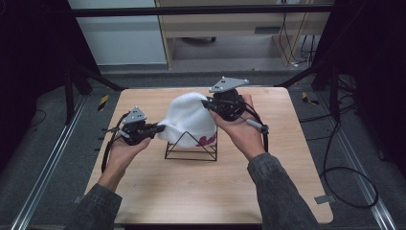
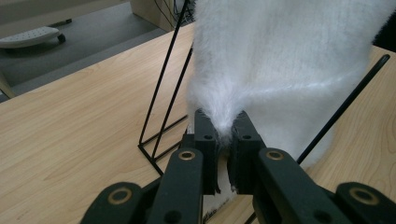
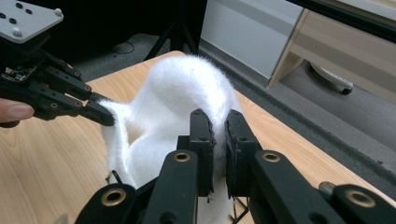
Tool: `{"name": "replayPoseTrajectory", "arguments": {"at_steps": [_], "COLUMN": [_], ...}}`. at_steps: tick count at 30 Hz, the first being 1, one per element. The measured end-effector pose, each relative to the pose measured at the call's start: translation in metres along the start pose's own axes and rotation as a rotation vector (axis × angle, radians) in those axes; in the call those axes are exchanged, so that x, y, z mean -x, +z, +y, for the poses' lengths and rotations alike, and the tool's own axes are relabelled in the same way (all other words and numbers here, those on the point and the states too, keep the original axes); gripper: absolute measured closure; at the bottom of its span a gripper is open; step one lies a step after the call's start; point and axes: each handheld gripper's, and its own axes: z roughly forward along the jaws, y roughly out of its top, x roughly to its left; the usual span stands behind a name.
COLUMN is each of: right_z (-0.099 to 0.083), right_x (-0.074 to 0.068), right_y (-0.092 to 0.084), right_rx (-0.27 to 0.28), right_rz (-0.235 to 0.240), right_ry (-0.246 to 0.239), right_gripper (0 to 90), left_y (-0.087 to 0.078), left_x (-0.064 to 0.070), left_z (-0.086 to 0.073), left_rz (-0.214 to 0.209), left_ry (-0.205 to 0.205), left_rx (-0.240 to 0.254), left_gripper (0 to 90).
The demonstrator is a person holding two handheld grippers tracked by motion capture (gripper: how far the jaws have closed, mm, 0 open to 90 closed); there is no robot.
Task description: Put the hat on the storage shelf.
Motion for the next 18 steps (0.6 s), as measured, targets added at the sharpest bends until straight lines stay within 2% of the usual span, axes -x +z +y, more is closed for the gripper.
{"name": "replayPoseTrajectory", "arguments": {"at_steps": [18], "right_z": [-0.025], "right_x": [-0.008], "right_y": [0.009], "right_rx": [-0.052], "right_rz": [0.04], "right_ry": [0.005], "right_gripper": [83.3], "left_y": [0.002], "left_x": [0.001], "left_z": [-0.024], "left_rz": [-0.016], "left_ry": [-0.012], "left_rx": [-0.031], "left_gripper": [83.5]}}
